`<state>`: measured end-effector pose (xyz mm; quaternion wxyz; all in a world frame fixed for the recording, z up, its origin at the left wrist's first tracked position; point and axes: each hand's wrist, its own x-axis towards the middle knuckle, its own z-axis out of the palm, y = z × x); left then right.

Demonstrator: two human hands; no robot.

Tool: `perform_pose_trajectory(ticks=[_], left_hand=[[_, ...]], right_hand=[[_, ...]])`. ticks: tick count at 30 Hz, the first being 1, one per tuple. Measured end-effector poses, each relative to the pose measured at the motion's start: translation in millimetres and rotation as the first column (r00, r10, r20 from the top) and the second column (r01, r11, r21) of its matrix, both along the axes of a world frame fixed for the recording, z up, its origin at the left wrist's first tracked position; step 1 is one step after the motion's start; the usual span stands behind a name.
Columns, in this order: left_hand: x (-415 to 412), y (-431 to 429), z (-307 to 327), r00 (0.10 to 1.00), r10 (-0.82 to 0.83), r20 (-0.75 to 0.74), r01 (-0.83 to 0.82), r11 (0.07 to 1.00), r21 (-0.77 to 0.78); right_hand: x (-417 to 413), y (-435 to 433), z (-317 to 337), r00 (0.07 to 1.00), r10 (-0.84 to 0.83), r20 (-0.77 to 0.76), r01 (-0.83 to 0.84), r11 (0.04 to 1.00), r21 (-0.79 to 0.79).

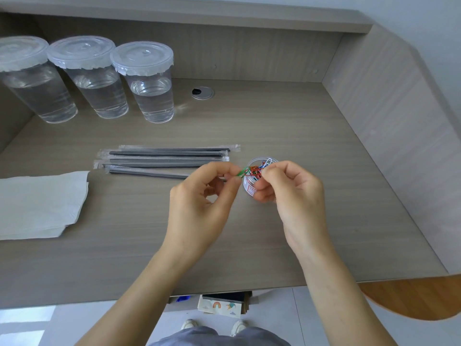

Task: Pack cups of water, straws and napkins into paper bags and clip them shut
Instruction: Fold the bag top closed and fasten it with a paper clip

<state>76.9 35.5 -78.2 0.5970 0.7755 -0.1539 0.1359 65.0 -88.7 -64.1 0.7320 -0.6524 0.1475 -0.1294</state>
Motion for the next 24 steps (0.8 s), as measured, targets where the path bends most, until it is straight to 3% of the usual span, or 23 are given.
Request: perform_pose_trajectory(ticks=[7,15,20,24], left_hand=[[3,-4,12,0.935,-0.206,-0.288,0.104,0.938,-0.331],[3,-1,12,0.904,-0.335,-0.266,0.253,0.92,-0.298],[1,-1,11,0.88,-0.372,-0.296,0.262,0.899,-0.351],[1,-1,10,0.894,-0.345,-0.287,0.256,0.917,-0.306]], right_hand=[[-3,1,-1,0.991,0.131,-0.029,-0.131,0.991,0.026],[-5,-3,-6,0.981,0.192,-0.034,-0.193,0.981,-0.029],[-8,-1,-8,0.972,0.233,0.039,-0.23,0.97,-0.078],[-10,-1,-9,0.964,0.243,0.108,-0.235,0.969,-0.081]])
